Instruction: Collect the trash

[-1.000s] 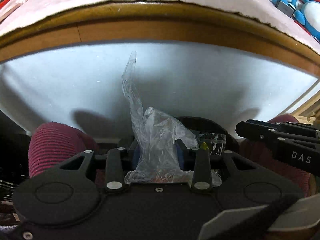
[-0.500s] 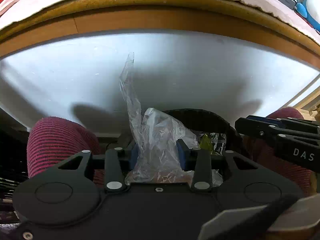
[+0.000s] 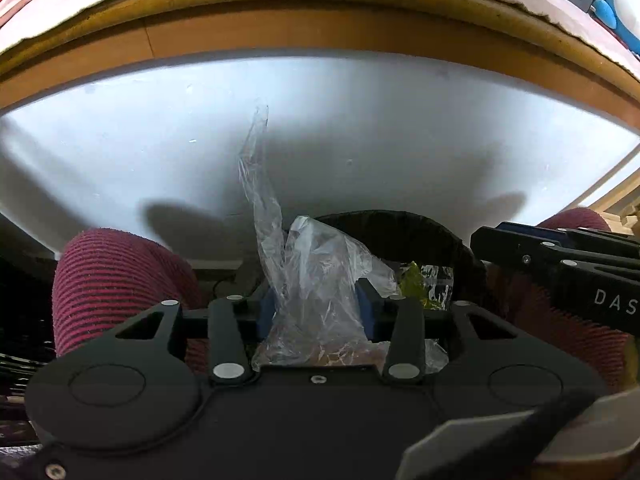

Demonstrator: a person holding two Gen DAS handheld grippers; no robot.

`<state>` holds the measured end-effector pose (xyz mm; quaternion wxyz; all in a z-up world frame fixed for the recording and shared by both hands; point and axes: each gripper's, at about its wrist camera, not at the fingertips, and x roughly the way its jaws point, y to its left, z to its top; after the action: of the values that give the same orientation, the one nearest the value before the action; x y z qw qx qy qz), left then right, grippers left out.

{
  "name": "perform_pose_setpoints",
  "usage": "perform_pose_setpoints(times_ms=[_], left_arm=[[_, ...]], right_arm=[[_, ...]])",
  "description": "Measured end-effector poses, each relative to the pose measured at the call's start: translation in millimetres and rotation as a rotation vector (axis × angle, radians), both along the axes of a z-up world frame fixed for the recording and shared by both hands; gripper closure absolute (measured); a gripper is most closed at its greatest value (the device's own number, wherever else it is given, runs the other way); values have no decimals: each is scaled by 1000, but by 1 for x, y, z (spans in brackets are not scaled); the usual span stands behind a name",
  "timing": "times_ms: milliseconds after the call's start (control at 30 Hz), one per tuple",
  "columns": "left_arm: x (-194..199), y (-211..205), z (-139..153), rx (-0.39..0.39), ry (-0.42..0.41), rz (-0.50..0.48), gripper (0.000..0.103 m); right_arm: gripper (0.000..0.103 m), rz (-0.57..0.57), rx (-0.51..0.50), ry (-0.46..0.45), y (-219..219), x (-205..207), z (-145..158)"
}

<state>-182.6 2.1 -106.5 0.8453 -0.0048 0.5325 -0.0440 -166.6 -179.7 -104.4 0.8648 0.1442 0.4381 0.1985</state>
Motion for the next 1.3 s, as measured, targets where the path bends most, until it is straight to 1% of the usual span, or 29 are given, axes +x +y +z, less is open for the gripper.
perform_pose_setpoints(times_ms=[167,267,367,533,667,800,900,1067,1300], left_arm=[[-1,-2,0,3,1,0,54],[-1,-3,0,2,-1,-2,48],[-2,-4,1,1,-7,-6,42],[-2,-4,4,3,-17,-13,28],[-2,-3,5,0,-14,-13,24],[1,-1,3,-14,5,-8,23],[3,1,3,-11,9,-5,22],[5,1,-1,-15,24,6,21],[6,-1,-10,-22,72,16,21]], right_arm=[[48,-5,6,2,-2,0,0],[46,-11,7,3,-2,-1,0],[43,-19,10,6,-2,0,0],[40,-31,13,13,-5,0,-2],[33,-43,6,22,-5,0,-3],[26,-58,-7,31,-4,1,-3],[22,-64,-16,32,-6,0,-3],[18,-70,-28,34,-9,-2,-4],[13,-60,-51,45,-10,-4,-7]])
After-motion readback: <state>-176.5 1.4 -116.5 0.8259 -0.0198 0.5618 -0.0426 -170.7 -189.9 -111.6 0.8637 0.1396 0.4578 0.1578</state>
